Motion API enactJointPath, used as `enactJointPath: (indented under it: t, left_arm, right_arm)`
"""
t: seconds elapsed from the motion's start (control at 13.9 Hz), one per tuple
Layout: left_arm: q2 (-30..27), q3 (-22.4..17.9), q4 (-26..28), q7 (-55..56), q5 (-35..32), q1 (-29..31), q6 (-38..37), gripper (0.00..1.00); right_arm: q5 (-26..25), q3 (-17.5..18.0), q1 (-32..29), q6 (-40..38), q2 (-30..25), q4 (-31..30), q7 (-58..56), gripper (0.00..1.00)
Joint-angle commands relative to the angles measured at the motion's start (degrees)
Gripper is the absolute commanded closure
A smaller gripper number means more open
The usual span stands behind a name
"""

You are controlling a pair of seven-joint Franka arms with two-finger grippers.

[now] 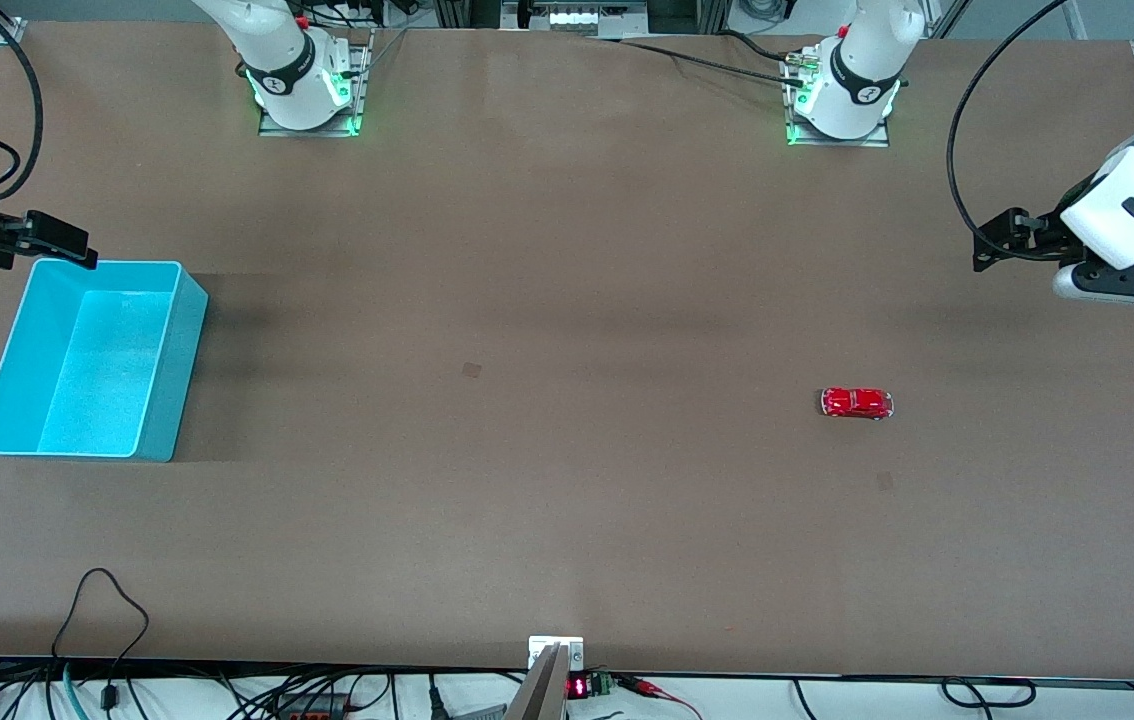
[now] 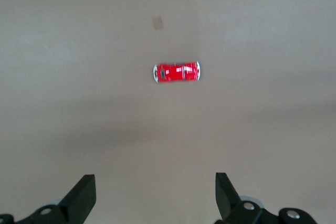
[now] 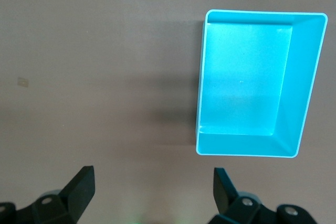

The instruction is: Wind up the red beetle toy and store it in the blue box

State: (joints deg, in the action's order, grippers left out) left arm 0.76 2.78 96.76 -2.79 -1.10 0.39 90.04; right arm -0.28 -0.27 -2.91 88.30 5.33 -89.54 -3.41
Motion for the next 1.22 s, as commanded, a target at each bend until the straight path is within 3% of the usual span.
enactJointPath:
  t: [0.0,0.22,0.29,0.5,0.72,1.15]
  left_arm:
    - [0.03,0.3,-0.78,-0.99,1.36,0.31,-11.06,0.0]
    - [0.21,0.3,0.27,-4.83,0.67,0.48,-14.54,0.0]
    - [0.12,0.12,2.45,-13.39,0.92,1.18,-13.76,0.0]
    - [0.73,0.3,5.45,-21.09,-0.65,1.72,-8.76,0.0]
    - [2.4,0.3,12.38,-34.01,-0.83,2.33,8.25,0.0]
    - [11.7,0.3,15.38,-51.22,-3.47,1.45,29.99,0.0]
  right_arm:
    - [0.19,0.36,-0.16,0.03,-0.14,0.42,0.25,0.0]
    - [0.37,0.27,-0.43,0.11,0.56,0.42,-0.72,0.0]
    - [0.37,0.27,-0.34,0.12,0.74,0.42,-0.63,0.0]
    - [0.19,0.27,-0.08,-0.15,0.74,0.42,-0.45,0.0]
    - [0.19,0.36,0.01,-0.41,1.35,0.42,-0.37,0.0]
    - [-0.07,0.36,0.98,-0.76,4.43,0.07,-0.45,0.0]
